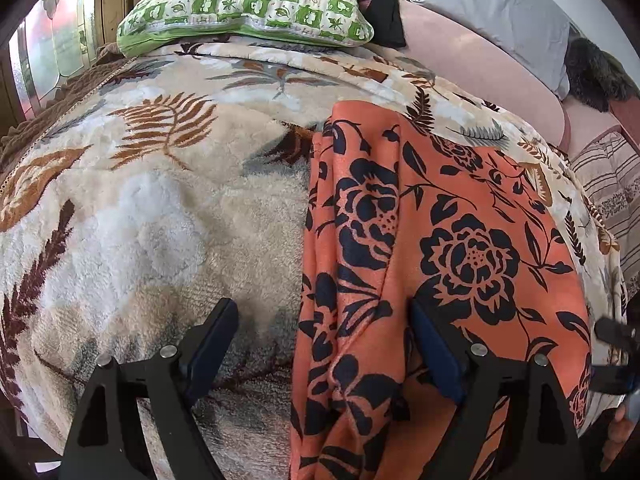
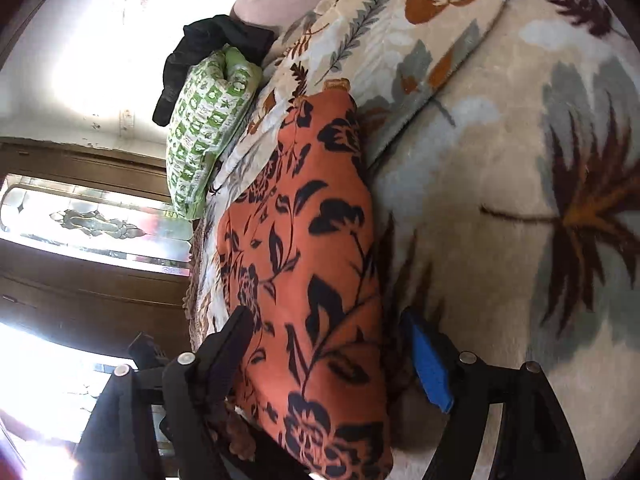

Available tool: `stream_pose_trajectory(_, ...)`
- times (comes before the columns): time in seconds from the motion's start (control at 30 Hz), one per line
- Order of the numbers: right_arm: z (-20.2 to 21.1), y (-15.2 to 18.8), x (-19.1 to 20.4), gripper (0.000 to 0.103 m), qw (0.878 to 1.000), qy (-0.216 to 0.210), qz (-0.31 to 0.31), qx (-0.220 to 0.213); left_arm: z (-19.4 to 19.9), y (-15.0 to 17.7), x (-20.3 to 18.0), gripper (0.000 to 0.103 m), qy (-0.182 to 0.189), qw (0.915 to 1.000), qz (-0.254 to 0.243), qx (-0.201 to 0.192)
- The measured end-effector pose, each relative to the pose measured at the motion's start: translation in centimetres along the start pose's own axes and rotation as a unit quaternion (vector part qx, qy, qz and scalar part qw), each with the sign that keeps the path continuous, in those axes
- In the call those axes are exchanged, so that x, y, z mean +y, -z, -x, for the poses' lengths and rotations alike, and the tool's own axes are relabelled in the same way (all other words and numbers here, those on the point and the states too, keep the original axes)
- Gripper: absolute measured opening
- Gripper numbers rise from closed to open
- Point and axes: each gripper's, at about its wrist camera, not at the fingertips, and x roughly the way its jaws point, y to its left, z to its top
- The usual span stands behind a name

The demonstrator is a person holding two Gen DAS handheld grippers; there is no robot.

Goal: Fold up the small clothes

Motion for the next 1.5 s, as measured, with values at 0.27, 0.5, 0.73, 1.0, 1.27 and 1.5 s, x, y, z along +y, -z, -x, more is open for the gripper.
stream_pose_trajectory(0.27, -0.3, 3.0, 3.7, 0.037, 0.981, 0.130, 0.141, 0.022, 0.6, -0.1, 0.0, 0.088, 0.002, 1.0000, 0.008, 0.006)
stream_pose_trajectory(0.5, 1.2, 3.6, 1.5, 0.069, 0.990, 0.087, 0.108, 0.019, 3.5, 1.5, 0.4, 0.086, -0.057, 0.9980, -0.026, -0.005)
stream_pose_trajectory(0.73, 4.8, 3.5, 5.1, 0.071, 0.980, 0.122, 0.144, -0.066, 4.8, 0.7, 1.5, 0.085, 0.000, 0.9999, 0.011, 0.003)
stream_pose_trajectory(1.0, 0.6, 0.6, 9.7, 0.077, 0.986, 0.030, 0.162, -0.039, 5.6, -5.7, 0.9, 0.085, 0.035, 0.9987, 0.015, -0.034)
stream_pose_trajectory(1.27, -2.5, 1.0, 7.2, 0.077, 0.990, 0.008, 0.140, -0.004, -3.9, -8.2, 2.9, 0.029, -0.042, 0.9966, 0.030, 0.064)
stream_pose_trajectory(1.5, -2.5, 1.0, 6.2, 0.077, 0.990, -0.006, 0.139, -0.004, 0.7, -9.0, 2.5, 0.056, 0.004, 0.9989, 0.047, 0.006)
